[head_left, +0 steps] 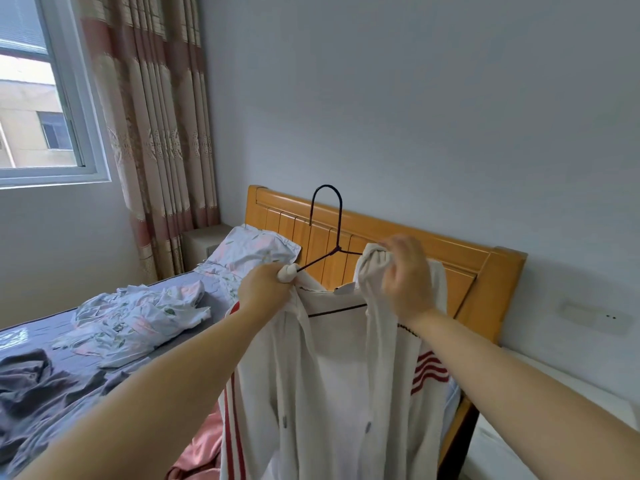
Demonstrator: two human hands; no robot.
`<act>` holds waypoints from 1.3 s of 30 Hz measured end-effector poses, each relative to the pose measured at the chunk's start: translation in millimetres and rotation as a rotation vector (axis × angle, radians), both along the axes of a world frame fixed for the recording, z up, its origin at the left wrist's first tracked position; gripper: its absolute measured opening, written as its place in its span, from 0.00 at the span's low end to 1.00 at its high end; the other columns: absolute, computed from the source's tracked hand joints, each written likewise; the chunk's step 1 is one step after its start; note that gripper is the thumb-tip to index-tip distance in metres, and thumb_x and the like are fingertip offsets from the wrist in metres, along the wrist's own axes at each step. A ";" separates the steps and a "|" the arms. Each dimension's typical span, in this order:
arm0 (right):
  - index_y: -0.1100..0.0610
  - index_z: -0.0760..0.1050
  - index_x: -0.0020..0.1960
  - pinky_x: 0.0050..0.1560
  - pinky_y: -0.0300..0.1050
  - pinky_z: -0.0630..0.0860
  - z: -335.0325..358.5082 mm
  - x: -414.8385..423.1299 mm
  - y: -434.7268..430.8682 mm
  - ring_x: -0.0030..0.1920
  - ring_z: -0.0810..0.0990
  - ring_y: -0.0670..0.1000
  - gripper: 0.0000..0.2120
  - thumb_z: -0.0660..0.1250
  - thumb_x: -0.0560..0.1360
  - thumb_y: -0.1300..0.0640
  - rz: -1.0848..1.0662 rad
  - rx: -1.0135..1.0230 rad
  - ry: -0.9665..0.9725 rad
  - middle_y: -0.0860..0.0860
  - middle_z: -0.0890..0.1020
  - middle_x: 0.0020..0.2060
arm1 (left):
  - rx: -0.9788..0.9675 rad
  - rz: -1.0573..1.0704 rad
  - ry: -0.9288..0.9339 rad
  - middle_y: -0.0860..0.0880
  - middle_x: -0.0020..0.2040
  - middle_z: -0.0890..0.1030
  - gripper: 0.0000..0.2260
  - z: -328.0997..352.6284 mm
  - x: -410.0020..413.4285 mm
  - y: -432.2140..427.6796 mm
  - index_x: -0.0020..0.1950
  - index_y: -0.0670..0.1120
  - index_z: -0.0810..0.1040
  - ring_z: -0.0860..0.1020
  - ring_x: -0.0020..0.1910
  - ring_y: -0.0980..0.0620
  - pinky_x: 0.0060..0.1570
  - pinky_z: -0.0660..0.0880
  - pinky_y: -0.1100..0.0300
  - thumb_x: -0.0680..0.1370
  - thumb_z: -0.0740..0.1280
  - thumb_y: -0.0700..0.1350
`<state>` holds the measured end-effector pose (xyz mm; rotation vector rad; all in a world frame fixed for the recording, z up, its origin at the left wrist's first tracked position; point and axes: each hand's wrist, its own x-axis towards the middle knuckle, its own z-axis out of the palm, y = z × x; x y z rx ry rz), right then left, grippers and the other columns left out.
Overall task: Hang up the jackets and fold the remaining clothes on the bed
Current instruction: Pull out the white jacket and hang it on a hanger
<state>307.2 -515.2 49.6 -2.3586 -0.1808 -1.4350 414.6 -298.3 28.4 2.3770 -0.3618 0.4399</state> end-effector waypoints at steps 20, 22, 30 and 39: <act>0.66 0.79 0.39 0.33 0.43 0.62 17.0 24.8 -24.4 0.33 0.71 0.52 0.13 0.64 0.76 0.57 -0.144 0.289 0.562 0.59 0.80 0.34 | 0.318 -0.173 0.331 0.48 0.50 0.77 0.27 48.6 31.7 9.0 0.61 0.43 0.77 0.75 0.50 0.49 0.52 0.70 0.58 0.78 0.57 0.64; 0.66 0.80 0.39 0.32 0.43 0.62 15.4 25.5 -22.6 0.32 0.71 0.53 0.13 0.64 0.76 0.58 -0.153 0.297 0.551 0.60 0.81 0.34 | 0.366 -0.033 0.250 0.46 0.46 0.77 0.30 44.8 34.4 4.3 0.60 0.41 0.77 0.76 0.48 0.48 0.51 0.71 0.57 0.76 0.57 0.67; 0.65 0.80 0.42 0.31 0.41 0.61 5.9 26.5 -18.1 0.31 0.71 0.51 0.18 0.61 0.79 0.53 -0.192 0.362 0.495 0.61 0.82 0.37 | -0.324 -0.049 0.756 0.40 0.54 0.76 0.30 49.2 25.8 2.5 0.65 0.39 0.68 0.78 0.52 0.42 0.49 0.77 0.52 0.75 0.68 0.60; 0.62 0.70 0.30 0.28 0.41 0.57 -9.5 7.1 5.2 0.28 0.65 0.50 0.20 0.59 0.79 0.58 -0.085 0.365 0.589 0.55 0.70 0.26 | -0.152 -0.012 0.636 0.41 0.59 0.76 0.17 65.9 10.9 -13.8 0.65 0.38 0.70 0.75 0.61 0.43 0.57 0.74 0.53 0.79 0.65 0.45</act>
